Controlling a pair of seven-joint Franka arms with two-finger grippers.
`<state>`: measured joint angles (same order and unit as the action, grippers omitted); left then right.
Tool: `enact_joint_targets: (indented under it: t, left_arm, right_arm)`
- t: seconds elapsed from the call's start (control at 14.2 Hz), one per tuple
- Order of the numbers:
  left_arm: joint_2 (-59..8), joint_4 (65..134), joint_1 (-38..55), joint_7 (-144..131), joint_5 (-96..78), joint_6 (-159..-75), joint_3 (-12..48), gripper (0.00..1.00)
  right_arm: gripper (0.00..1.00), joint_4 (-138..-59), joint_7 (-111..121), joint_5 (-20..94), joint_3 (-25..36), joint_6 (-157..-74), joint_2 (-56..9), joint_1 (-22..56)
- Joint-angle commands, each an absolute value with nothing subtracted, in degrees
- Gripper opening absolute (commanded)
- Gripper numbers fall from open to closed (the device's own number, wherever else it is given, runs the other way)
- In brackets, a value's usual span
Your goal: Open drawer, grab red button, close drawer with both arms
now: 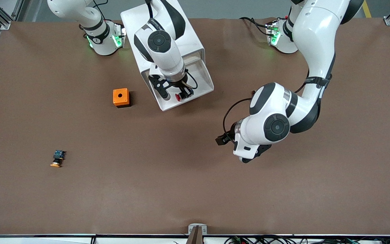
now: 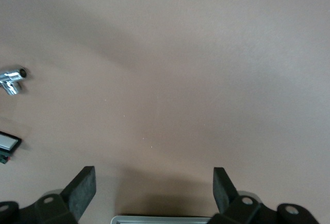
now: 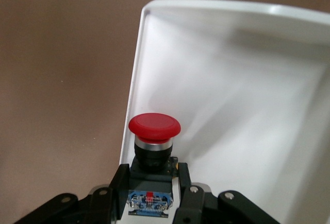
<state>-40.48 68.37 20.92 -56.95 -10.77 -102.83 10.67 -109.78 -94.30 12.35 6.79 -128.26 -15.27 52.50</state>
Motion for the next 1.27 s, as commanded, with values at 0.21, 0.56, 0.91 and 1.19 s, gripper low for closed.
enact_joint_targets:
  t: [0.21, 0.56, 0.91, 1.19]
  left_arm:
    - [-38.3, 71.1, 22.0, -59.2, -6.3, -106.9, 10.2, 1.0]
    - [-37.5, 75.3, 24.6, -66.2, 1.0, -112.0, 10.4, 1.0]
    - [-37.5, 75.6, 25.5, -66.3, 0.7, -111.7, 14.8, 1.0]
    - [-37.6, 77.3, 26.4, -65.8, 0.4, -111.5, 17.3, 1.0]
  right_arm:
    - [0.0, -103.5, -84.8, 12.9, 7.2, -118.3, -13.1, 44.8]
    - [0.0, -102.9, -63.5, 13.3, 7.2, -113.8, -11.9, 34.3]
    - [0.0, -103.3, -41.0, 13.3, 7.3, -107.1, -11.5, 24.0]
    - [0.0, -103.1, -25.1, 12.6, 7.3, -108.2, -12.7, 16.7]
